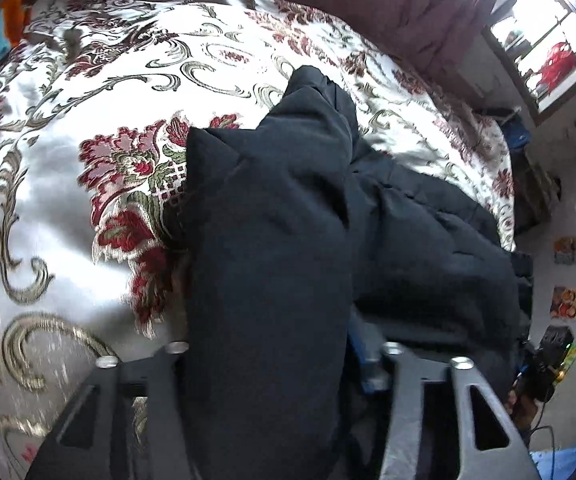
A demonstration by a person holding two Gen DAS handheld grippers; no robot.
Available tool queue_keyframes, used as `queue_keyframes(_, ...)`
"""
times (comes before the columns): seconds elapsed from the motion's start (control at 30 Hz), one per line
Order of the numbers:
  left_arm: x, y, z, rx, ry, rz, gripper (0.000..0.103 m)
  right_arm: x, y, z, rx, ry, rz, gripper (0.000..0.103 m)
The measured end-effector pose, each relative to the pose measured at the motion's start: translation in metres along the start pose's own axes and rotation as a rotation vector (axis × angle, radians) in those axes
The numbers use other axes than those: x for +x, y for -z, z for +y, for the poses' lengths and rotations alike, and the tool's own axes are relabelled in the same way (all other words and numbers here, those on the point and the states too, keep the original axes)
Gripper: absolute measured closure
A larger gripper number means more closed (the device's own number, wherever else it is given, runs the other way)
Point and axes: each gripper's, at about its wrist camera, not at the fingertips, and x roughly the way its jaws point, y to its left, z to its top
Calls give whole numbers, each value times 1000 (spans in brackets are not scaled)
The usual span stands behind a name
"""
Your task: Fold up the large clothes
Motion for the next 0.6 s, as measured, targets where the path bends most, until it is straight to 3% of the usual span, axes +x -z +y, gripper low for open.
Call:
queue_keyframes(0.17,-20,8,-13,4,0,-49,85,-28,7,31,-6,8,-71,83)
queue_keyframes(0.43,-86,11,-37,73,64,-160,88,-80,-1,106,-120,-28,-175,87)
queue_keyframes(0.6,-137,19,-16,71,86,-235,88,-92,1,146,-190,-71,-186,87)
